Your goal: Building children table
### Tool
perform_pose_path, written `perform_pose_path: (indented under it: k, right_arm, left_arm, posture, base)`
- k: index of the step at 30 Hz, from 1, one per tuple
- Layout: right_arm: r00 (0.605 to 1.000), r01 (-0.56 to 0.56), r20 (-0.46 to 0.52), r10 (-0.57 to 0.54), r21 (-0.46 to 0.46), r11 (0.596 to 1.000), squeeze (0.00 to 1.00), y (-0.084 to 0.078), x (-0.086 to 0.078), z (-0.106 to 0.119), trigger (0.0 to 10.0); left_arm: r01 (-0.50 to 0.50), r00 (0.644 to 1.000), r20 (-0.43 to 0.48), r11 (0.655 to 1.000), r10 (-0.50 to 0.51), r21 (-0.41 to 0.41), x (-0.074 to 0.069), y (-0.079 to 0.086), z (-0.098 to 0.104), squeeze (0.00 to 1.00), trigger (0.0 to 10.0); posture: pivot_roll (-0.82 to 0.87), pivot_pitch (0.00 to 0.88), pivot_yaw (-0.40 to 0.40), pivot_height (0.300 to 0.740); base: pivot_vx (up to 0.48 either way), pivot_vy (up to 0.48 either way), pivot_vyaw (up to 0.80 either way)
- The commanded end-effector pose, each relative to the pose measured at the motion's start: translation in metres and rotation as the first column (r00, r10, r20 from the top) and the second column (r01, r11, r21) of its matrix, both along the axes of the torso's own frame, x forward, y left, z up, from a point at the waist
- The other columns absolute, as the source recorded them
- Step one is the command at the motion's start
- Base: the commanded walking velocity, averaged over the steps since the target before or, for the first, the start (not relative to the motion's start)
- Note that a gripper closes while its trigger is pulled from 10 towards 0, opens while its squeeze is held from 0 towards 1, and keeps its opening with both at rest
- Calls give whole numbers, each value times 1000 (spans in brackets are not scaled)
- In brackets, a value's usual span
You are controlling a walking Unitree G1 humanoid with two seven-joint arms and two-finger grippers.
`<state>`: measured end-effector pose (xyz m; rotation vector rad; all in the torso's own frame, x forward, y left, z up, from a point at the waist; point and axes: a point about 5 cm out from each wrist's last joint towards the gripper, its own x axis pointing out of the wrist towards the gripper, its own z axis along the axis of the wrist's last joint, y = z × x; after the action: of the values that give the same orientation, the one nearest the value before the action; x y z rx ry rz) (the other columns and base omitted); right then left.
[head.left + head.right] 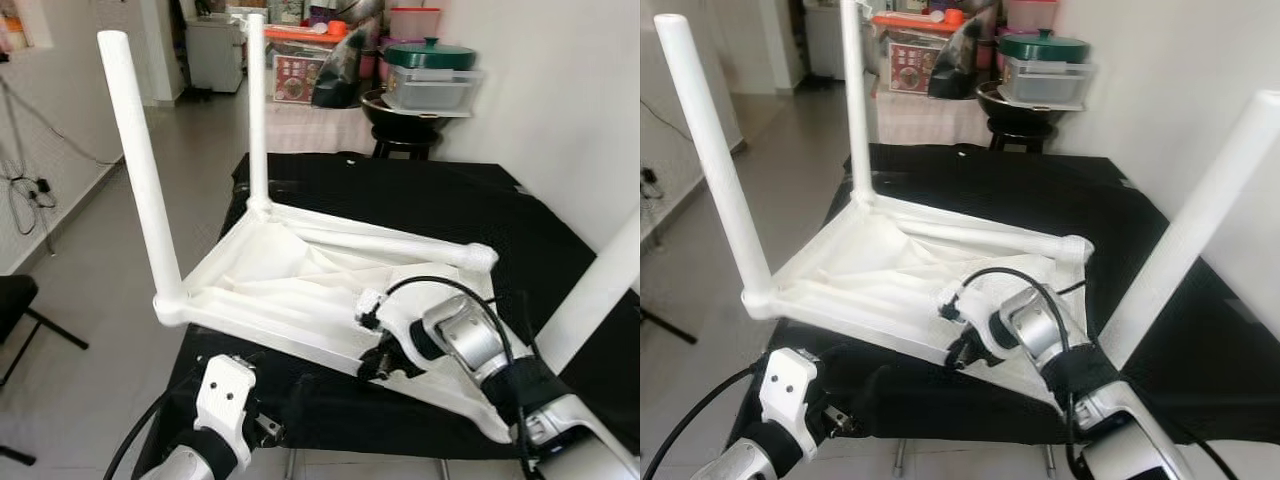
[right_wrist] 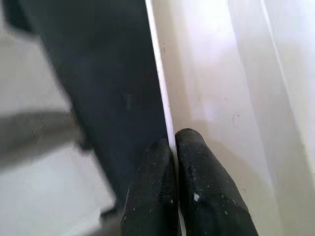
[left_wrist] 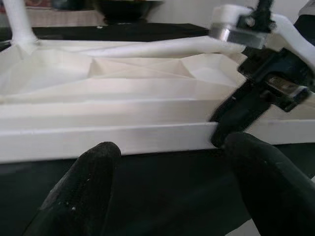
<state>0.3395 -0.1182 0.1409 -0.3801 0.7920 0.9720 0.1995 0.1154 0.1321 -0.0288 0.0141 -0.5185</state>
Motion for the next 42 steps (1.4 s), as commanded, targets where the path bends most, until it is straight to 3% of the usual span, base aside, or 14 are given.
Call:
perform_pose_path:
  k: [1,2,10,13,18,21,27,28,32,33,34,35,41,42]
  right_arm:
    - [992,107,67,-110,42,993,0,-1,11,12,0]
    - [966,223,116,-230,73,972,0,11,20,11,0]
    - [891,406,170,-422,123,906,0,13,33,18,0]
    - [772,577,217,-597,153,802,0,-4,44,27,0]
    - [714,639,233,-660,169,750,0,-15,49,31,0]
    - [641,703,255,-724,184,687,0,-26,52,34,0]
    - [607,730,258,-752,193,656,0,-30,54,35,0]
    - [644,688,269,-716,206,696,0,-19,53,35,10000]
    - [683,639,287,-672,212,740,0,-8,52,35,10000]
    - [710,600,294,-640,223,768,753,2,51,35,10000]
    - [710,600,294,-640,223,768,753,2,51,35,10000]
    - [729,565,295,-617,249,787,1000,9,50,37,10000]
    - [746,459,329,-579,376,805,1000,22,52,58,10000]
    - [761,371,361,-539,439,818,1000,28,50,71,10000]
  left_arm:
    - [7,1000,-7,1000,-7,-13,-1,-2,1,0,10000]
    - [5,1000,-7,1000,-5,-13,-1,-3,1,0,10000]
    - [1,1000,-7,1000,-1,-14,-2,-3,2,0,10000]
    - [-3,1000,-7,1000,3,-15,-3,-4,2,0,10000]
    - [-6,1000,-8,1000,6,-16,-3,-3,2,0,10000]
    - [-6,1000,-9,1000,6,-17,-3,-3,2,0,10000]
    - [-4,1000,-11,1000,4,-17,-3,-2,1,0,10000]
    - [-2,1000,-11,1000,2,-15,-3,-2,1,0,10000]
    - [-1,1000,-12,1000,1,-13,-3,-2,1,0,10000]
    - [-1,1000,-11,1000,1,-12,-3,-3,1,0,10000]
    - [-1,1000,-11,1000,1,-12,-3,-3,1,0,10000]
    - [-2,1000,-10,1000,2,-12,-2,-3,1,0,10000]
    - [-13,1000,-7,1000,13,-20,-2,-4,1,0,10000]
    - [-9,1000,-6,1000,9,-22,-2,-5,1,0,10000]
  posture:
    - [-9,39,-95,740]
    - [-5,41,-99,740]
    - [7,43,-106,740]
    - [10,46,-110,740]
    - [9,47,-110,740]
    - [7,46,-108,740]
    - [6,45,-105,740]
    - [6,42,-103,740]
    - [10,42,-105,740]
    - [10,41,-109,740]
    - [10,41,-109,740]
    - [5,41,-114,740]
    - [-13,40,-121,740]
    - [-21,39,-119,740]
  base:
    - [0,0,0]
    - [0,0,0]
    - [0,0,0]
    - [0,0,0]
    - [0,0,0]
    - [0,0,0]
    - [0,0,0]
    - [0,0,0]
    - [0,0,0]
    - [0,0,0]
    - [0,0,0]
    - [0,0,0]
    - [0,0,0]
    - [0,0,0]
